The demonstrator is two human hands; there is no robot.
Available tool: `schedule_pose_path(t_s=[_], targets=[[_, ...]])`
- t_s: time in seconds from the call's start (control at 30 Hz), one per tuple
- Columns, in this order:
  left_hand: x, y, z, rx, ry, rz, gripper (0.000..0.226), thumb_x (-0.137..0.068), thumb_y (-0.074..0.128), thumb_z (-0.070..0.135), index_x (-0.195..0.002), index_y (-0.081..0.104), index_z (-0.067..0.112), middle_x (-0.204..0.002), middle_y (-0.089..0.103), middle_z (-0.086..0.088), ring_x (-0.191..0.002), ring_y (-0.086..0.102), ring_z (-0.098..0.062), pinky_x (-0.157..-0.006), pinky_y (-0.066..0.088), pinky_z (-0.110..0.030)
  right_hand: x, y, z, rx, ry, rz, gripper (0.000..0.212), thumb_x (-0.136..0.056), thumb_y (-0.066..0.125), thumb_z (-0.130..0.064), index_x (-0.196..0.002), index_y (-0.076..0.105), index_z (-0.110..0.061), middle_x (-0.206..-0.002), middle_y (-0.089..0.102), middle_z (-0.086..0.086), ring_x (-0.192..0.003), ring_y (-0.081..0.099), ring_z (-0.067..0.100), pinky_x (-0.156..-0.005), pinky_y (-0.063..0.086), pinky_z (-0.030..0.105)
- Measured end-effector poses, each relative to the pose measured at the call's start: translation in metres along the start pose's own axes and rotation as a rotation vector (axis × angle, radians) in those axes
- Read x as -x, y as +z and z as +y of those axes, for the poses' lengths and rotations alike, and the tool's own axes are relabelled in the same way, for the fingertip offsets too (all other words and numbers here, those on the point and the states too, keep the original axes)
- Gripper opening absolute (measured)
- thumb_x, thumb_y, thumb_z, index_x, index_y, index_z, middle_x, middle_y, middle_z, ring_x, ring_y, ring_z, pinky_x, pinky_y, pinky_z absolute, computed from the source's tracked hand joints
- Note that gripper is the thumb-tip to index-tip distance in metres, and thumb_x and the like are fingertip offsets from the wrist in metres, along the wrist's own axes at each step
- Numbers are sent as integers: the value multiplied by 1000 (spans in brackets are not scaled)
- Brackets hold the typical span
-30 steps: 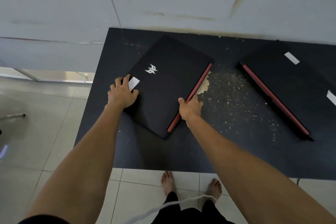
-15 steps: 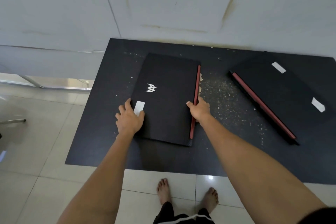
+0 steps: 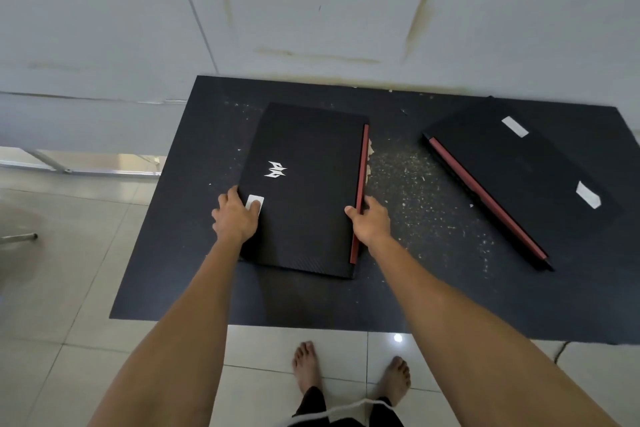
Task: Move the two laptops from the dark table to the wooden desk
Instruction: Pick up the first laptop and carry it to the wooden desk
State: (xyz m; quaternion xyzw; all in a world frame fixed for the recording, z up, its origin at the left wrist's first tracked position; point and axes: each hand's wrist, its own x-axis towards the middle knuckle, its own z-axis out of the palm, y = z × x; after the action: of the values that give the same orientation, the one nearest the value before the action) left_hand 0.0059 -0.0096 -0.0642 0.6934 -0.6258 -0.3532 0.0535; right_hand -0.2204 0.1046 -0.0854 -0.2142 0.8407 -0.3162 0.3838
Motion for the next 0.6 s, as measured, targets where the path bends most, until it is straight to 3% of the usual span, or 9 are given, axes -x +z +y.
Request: schedule_pose_path(t_s=[0.13,0.3,0.6], targets=[[-1,6,8,37,-5,16,61,-97,50,31,-151,27,13,-152,29,-12,-132,30,-44,-107,32,-56,-5,-4,0,4,-34,35,46,-99,64,-32,-141,55,-16,-128,48,1,-108,56,20,-99,46,31],[6,27,29,79,26,13,61,-97,52,30,-149,29,11,-150,30,-12,-130,32,-43,-106,34,-56,-29,-34,-9,69,-30,37,55,-99,63,-28,-151,47,-15,-142,41,9,-125,55,29,-111,45,43],[0,43,50,89,54,7,63,-97,52,32,-151,26,12,-150,29,-12,-131,32,-42,-106,34,-56,-47,-62,-11,38,11,-3,58,-99,65,-25,-151,45,-14,-147,40,11,-133,49,30,-114,42,46]])
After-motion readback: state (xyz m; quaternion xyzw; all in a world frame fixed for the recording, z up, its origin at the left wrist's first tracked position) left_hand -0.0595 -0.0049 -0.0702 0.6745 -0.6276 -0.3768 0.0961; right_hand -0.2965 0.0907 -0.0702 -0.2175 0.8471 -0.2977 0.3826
